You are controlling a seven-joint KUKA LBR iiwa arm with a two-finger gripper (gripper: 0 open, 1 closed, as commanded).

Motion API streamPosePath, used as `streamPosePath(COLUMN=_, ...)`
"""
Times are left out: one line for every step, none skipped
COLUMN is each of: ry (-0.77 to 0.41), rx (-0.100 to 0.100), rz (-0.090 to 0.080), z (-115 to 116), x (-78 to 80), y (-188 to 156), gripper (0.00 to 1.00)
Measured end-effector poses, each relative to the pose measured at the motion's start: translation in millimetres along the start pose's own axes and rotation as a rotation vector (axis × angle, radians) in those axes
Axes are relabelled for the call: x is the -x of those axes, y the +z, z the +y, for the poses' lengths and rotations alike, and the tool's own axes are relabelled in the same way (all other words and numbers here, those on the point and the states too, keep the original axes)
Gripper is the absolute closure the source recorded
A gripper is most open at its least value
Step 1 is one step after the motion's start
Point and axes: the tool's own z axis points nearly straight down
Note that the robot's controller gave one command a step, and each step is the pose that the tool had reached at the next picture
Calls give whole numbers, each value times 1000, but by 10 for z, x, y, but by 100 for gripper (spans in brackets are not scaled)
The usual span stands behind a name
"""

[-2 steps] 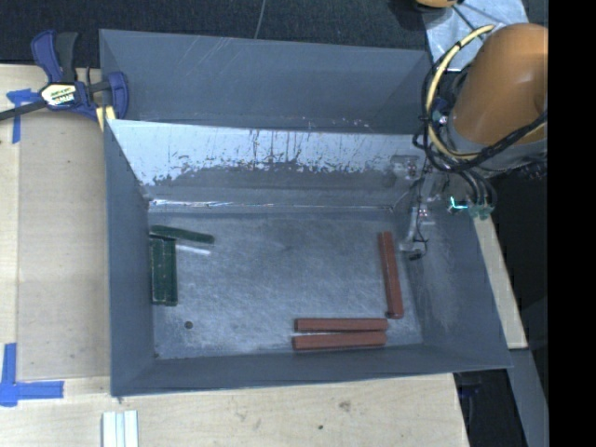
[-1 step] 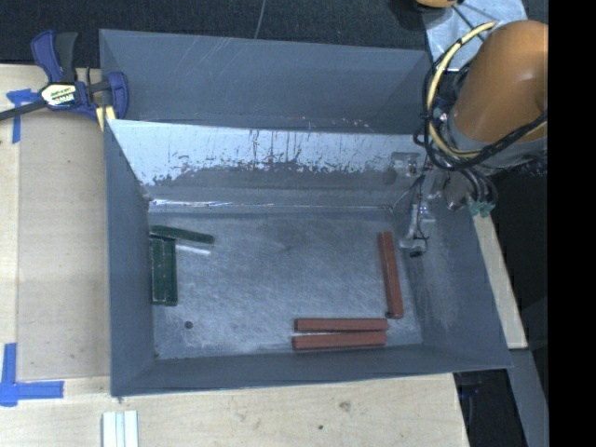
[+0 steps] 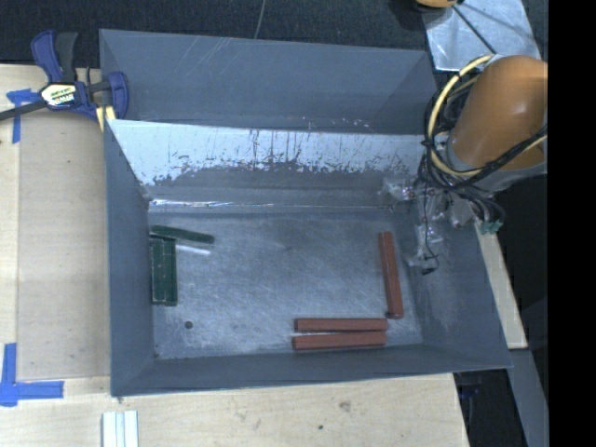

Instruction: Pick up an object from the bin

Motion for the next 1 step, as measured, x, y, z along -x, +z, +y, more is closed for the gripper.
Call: streamPosePath(ry=-239, rx=7, rz=11, z=-133, x=-139, y=300, gripper=0)
